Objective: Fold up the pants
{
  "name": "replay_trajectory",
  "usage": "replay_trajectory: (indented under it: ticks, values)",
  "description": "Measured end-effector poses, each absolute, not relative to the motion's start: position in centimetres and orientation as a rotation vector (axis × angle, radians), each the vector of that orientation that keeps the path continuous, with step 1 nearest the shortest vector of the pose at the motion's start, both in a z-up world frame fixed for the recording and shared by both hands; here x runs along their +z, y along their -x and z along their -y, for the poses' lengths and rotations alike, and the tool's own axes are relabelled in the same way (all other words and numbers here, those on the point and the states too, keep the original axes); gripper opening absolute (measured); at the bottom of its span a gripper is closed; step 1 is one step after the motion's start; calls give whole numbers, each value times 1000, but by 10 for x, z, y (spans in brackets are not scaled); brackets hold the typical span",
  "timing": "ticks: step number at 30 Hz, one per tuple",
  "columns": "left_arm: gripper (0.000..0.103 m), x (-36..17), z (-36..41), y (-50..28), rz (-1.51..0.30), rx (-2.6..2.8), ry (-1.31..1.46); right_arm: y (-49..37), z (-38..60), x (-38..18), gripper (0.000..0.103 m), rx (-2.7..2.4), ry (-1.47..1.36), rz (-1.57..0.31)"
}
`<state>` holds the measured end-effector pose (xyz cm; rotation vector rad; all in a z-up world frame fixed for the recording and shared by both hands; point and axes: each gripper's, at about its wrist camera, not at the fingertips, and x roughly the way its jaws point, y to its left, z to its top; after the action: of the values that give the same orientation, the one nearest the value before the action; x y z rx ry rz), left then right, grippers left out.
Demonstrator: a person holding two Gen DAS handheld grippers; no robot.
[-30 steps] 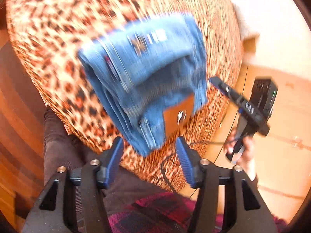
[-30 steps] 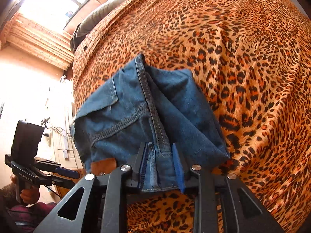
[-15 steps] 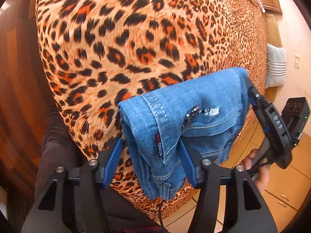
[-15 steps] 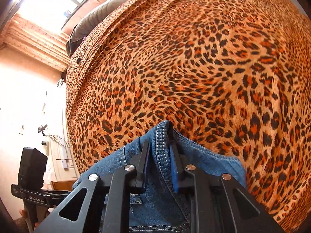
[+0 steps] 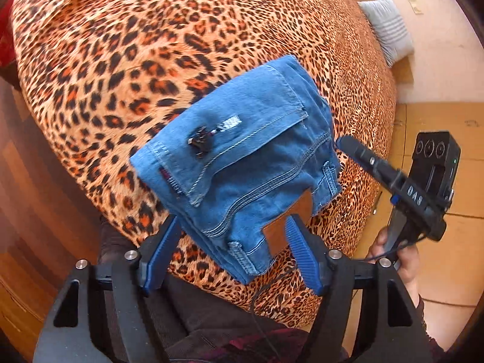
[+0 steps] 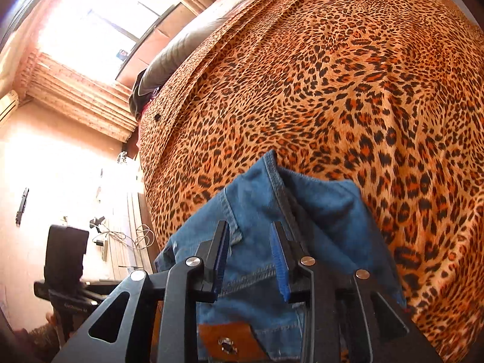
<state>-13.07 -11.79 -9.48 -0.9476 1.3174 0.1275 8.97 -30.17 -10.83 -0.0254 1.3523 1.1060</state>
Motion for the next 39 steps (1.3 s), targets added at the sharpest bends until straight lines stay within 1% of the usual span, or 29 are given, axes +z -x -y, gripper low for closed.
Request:
replay_trajectory:
  ticks: [3, 4, 5, 6, 9, 11, 13, 14, 16, 18, 21, 23, 24, 29, 31, 33, 35, 39]
  values:
    - [73, -125, 140, 108, -1441, 94, 850, -69, 330, -133, 30, 1036, 70, -1381]
    - [73, -134, 153, 101, -1490, 107, 774, -66, 337, -146, 27, 998, 81, -1401]
    - [73, -144, 163, 95, -1545, 108, 694, -65, 343, -159, 27, 976, 60, -1426]
    - [73, -151, 170, 91, -1596, 97, 646, -64, 351, -163, 25, 958, 14, -1426]
    - [73, -141, 176, 88, -1633, -4, 632, -65, 369, -149, 28, 910, -111, -1410]
    - [73, -120, 175, 86, -1615, -74, 588, -65, 390, -131, 34, 888, -187, -1353]
    - [73, -100, 167, 80, -1579, -117, 544, -65, 415, -120, 57, 830, -253, -1309]
    - [73, -93, 160, 73, -1561, -126, 535, -66, 426, -118, 60, 799, -279, -1295]
    - [73, -92, 142, 58, -1546, -134, 554, -61, 443, -123, 60, 745, -337, -1298]
    - [73, -100, 123, 39, -1573, -130, 644, -55, 453, -136, 60, 689, -402, -1328]
    - [73, -92, 113, 25, -1570, -238, 761, -41, 453, -153, 60, 620, -467, -1365]
    - [79, -78, 114, 27, -1586, -353, 770, -30, 451, -157, 60, 582, -505, -1375]
    - [87, -73, 117, 31, -1604, -428, 760, -24, 450, -158, 60, 559, -526, -1376]
    - [87, -81, 141, 53, -1863, -723, 531, -8, 454, -154, 60, 419, -620, -1350]
    - [87, -82, 142, 61, -1913, -778, 388, -2, 462, -148, 62, 374, -639, -1333]
    - [87, -80, 140, 62, -1906, -795, 251, 8, 469, -144, 65, 333, -663, -1310]
    - [87, -74, 126, 49, -1828, -786, 193, 19, 473, -140, 66, 305, -712, -1285]
    - [87, -77, 94, -6, -1647, -656, 287, 28, 455, -146, 67, 230, -742, -1267]
